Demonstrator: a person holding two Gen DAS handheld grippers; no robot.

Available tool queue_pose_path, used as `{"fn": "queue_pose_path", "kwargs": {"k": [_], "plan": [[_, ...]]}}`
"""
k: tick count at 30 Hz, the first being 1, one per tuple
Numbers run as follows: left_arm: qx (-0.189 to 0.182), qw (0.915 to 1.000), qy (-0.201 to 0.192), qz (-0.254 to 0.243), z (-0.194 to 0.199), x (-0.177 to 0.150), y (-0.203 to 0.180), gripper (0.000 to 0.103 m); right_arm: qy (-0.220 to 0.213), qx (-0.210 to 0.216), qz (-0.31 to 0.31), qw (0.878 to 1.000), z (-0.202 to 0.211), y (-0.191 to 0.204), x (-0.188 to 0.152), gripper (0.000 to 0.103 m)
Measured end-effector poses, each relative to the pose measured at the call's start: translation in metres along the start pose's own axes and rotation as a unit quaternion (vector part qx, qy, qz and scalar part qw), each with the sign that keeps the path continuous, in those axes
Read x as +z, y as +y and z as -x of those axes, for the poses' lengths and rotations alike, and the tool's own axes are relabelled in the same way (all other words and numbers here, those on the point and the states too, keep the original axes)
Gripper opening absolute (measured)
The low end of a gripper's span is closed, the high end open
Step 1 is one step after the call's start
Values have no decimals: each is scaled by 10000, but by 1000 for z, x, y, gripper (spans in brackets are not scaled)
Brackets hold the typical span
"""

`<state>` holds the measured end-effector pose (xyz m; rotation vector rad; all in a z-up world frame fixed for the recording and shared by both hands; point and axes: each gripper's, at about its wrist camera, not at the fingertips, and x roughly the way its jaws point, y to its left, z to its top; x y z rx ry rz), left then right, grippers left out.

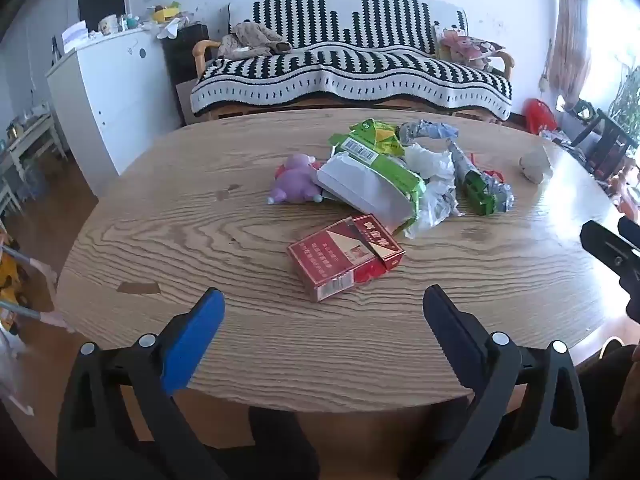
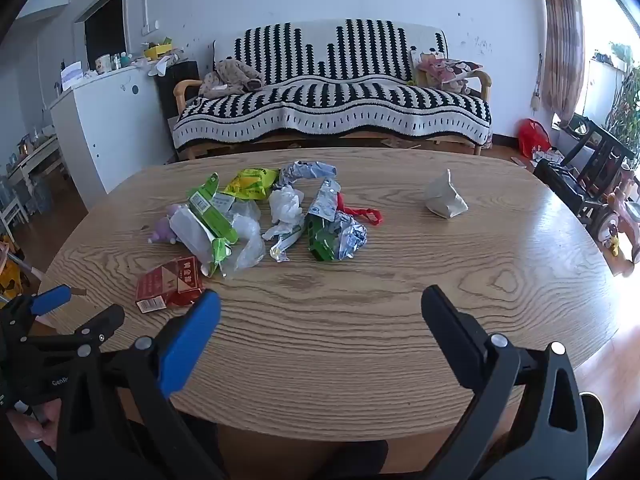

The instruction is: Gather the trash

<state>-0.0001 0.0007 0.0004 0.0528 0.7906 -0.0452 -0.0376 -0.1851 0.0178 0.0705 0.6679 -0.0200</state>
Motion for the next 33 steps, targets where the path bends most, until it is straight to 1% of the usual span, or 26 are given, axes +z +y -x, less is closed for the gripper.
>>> {"fn": "queue_pose_path", "kwargs": {"k": [7,8,14,15,17,26,33], "plan": [[-79,9998,131,117,-1,-2,-1,97,-20,-12,1,10000,0,0,1,97],[-70,9999,31,120,2,0,5,97,-15,14,-30,10000,0,-1,1,97],[-85,9999,54,99,5,-1,11,97,-18,22,-39,10000,-1,0,1,97],[-80,9999,42,82,6,-2,13,97,-33,25,-48,10000,1,0,1,97],[-3,10000,68,-36,-2,0,2,97,-33,23,-41,10000,0,1,1,97],[61,9999,101,28,-4,0,2,97,-39,41,-46,10000,0,0,1,97],[78,9999,99,-23,-5,-1,1,97,-42,38,-54,10000,1,1,3,97]]}}
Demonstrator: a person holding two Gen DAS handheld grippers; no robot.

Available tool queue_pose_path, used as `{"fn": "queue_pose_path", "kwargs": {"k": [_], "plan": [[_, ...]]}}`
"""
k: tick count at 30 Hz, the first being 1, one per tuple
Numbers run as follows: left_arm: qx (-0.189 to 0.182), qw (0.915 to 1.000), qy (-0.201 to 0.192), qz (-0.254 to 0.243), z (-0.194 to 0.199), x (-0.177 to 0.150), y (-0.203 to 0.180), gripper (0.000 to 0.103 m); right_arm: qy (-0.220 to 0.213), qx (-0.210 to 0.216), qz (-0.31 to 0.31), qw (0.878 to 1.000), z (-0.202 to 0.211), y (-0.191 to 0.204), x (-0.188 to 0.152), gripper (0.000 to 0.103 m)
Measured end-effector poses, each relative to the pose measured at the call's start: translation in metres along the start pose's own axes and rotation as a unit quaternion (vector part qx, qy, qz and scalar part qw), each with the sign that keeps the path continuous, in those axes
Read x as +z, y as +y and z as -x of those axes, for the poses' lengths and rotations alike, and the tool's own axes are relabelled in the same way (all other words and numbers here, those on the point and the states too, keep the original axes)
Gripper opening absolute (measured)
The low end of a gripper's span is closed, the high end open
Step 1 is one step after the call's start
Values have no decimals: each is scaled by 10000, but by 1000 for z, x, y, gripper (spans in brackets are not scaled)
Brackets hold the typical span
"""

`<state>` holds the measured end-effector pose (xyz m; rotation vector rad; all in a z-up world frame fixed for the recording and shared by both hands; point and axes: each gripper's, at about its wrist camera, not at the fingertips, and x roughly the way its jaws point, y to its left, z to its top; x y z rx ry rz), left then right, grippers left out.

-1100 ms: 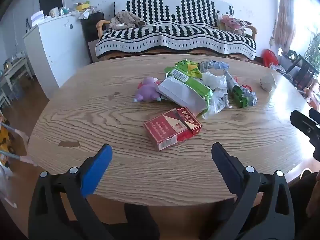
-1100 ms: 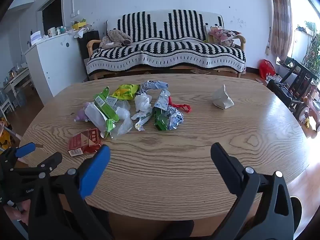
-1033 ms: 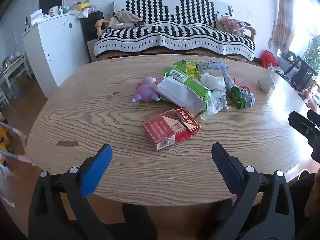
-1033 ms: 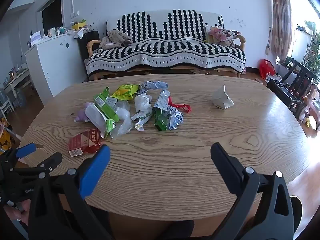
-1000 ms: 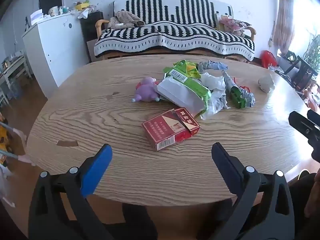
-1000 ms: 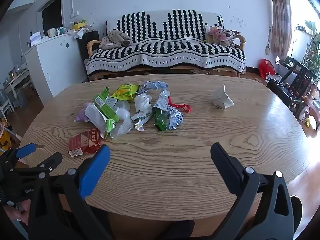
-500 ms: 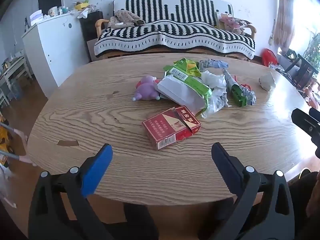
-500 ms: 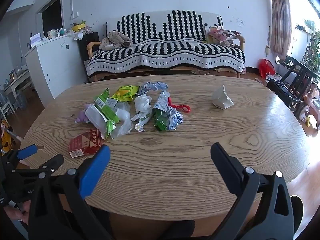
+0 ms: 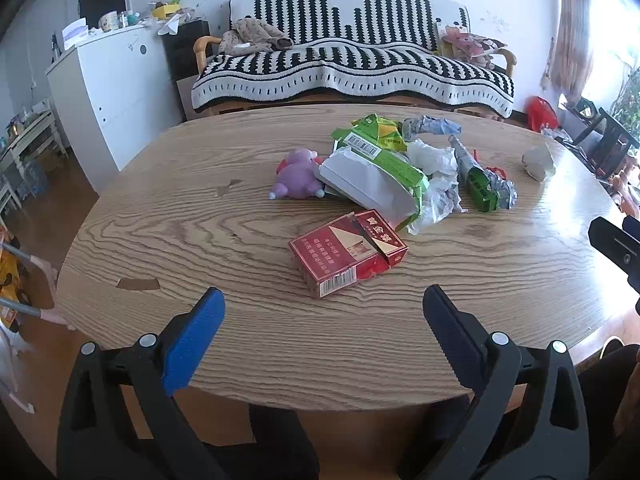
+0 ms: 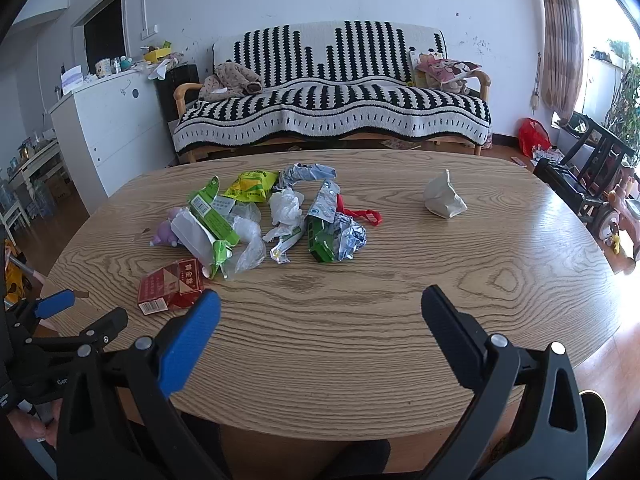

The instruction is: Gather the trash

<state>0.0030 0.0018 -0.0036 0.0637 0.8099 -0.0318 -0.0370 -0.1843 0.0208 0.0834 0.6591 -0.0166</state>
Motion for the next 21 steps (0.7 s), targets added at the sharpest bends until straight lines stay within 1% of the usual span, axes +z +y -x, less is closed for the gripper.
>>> {"fn": "queue_pose_path", "kwargs": {"k": [21], "plan": [[70,10000,-1,54,-1,0,2,97,-8,4,12,10000,0,0,0,97]]}}
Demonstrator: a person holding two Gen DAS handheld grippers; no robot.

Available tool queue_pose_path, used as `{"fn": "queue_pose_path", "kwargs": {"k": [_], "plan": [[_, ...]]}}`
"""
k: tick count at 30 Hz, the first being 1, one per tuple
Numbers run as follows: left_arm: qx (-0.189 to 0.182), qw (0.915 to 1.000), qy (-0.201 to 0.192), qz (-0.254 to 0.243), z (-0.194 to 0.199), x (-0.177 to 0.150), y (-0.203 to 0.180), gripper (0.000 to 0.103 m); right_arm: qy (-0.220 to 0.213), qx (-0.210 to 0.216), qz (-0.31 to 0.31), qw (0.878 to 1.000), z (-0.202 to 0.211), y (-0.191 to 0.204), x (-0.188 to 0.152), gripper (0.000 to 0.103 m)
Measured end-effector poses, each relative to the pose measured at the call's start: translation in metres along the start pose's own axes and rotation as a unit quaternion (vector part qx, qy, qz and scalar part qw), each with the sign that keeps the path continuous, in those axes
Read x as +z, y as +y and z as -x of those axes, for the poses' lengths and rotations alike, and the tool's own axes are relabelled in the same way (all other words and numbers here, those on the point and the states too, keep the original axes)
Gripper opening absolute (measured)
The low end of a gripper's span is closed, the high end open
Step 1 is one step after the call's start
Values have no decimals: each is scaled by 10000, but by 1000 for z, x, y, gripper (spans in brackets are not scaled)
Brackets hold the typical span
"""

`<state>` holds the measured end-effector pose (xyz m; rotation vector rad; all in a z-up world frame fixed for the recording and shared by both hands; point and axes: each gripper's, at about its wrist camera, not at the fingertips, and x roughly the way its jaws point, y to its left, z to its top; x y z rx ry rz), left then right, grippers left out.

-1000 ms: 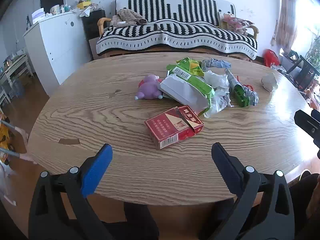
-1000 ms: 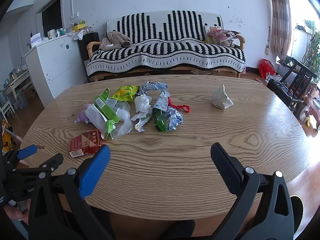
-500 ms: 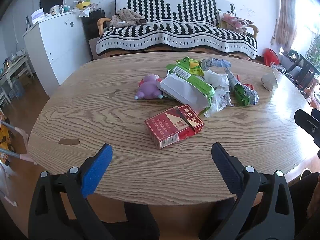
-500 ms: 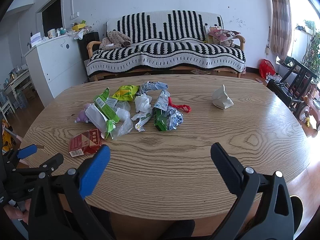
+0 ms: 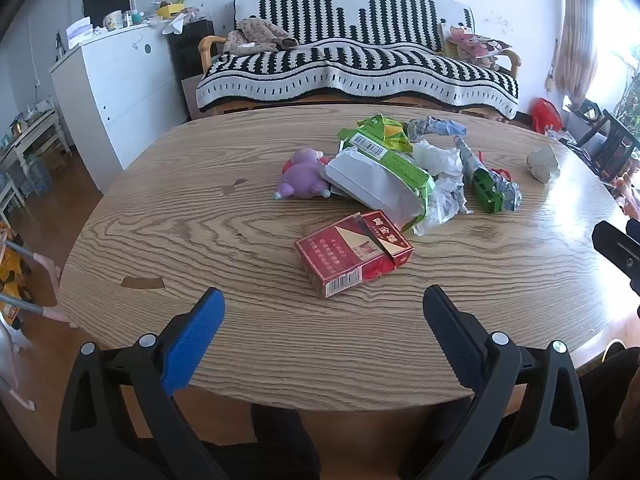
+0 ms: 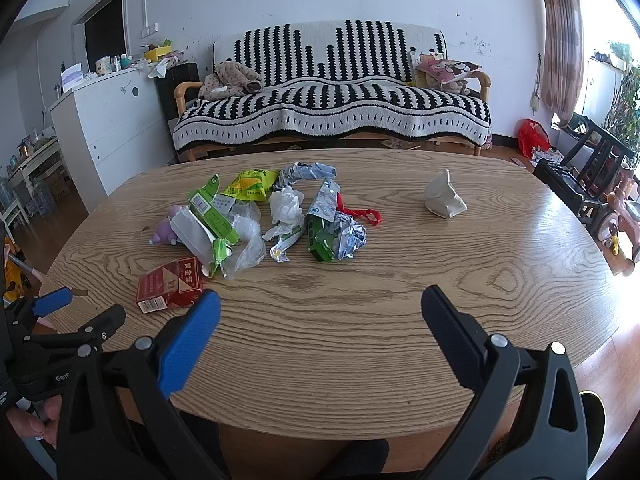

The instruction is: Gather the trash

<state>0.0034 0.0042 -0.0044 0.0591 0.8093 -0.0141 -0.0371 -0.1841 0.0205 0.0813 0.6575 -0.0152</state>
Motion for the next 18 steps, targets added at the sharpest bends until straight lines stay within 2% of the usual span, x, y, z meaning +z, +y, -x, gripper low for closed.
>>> {"fn": "queue_pose_path", "kwargs": {"k": [18], "plan": [[-19,10000,27,-15,-1,-1,-1,97,2,-5,3,10000,0,1,1,97]]}}
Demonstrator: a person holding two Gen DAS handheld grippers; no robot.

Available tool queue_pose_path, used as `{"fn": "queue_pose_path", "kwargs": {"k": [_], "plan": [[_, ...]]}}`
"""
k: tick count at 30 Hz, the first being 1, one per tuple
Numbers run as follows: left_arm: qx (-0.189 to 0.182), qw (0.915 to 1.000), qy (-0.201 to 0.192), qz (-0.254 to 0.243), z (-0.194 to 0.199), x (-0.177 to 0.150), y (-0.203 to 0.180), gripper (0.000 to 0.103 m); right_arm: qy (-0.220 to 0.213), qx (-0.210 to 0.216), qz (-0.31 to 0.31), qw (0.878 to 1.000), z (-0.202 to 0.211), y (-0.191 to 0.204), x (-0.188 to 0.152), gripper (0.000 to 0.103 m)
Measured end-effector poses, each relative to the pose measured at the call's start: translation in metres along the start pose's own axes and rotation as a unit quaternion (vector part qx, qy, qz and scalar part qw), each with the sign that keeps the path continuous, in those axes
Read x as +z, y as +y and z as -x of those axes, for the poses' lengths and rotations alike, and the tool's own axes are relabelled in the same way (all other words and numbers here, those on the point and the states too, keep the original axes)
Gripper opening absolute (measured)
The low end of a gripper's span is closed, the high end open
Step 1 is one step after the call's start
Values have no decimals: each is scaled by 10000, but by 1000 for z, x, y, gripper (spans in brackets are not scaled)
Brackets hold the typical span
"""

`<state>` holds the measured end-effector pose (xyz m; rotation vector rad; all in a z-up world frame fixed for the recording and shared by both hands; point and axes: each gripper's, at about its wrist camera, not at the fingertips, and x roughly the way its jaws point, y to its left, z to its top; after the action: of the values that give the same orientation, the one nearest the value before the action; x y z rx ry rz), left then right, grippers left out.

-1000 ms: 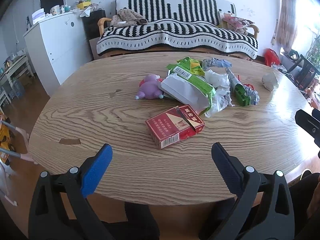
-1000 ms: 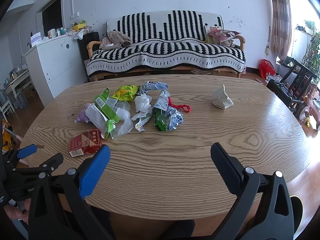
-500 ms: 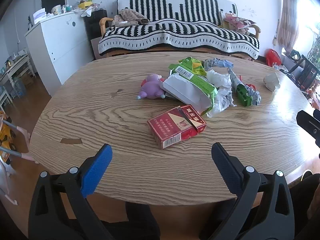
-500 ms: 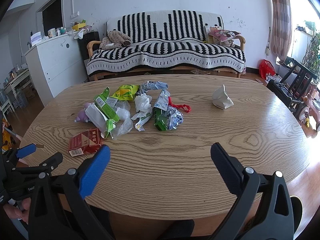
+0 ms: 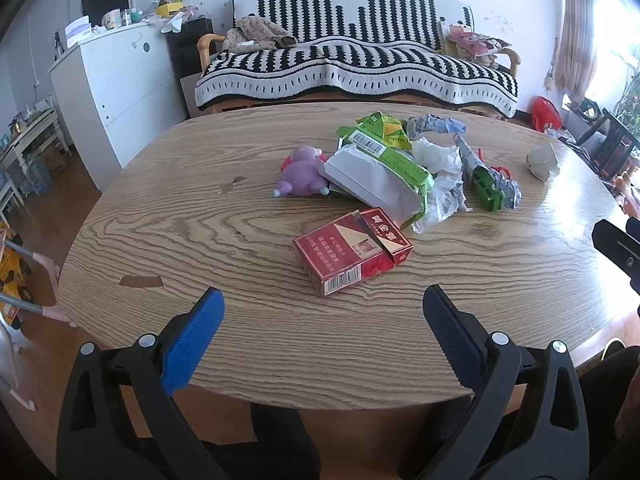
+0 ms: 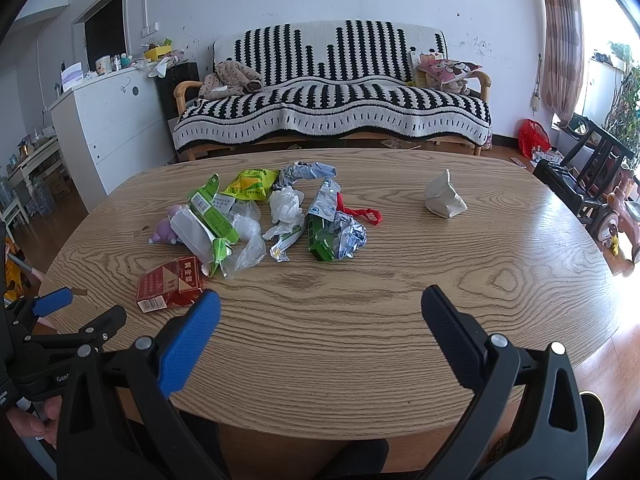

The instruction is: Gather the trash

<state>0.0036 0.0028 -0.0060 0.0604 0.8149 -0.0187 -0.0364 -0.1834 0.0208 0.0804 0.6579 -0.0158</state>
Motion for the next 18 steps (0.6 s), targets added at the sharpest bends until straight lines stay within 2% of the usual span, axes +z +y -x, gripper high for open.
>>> {"fn": "queue_pose_path", "kwargs": {"k": [10,13,15,18], "plan": [[-77,9999,81,-127,-3,-1,-4,97,29,-5,5,10000,0,0,1,97],[-310,9984,286,-372,-11,6,-9,97,135,-19,-60,9999,-3,-4,4,97],[-425,9968,371,-558,-16,15,-12,97,228,165,-215,9994,-12,-10,6,97],[-432,9944,258,-933,-22,28,-18,97,541,204,-270,9980,-41,-14,20,97]]}}
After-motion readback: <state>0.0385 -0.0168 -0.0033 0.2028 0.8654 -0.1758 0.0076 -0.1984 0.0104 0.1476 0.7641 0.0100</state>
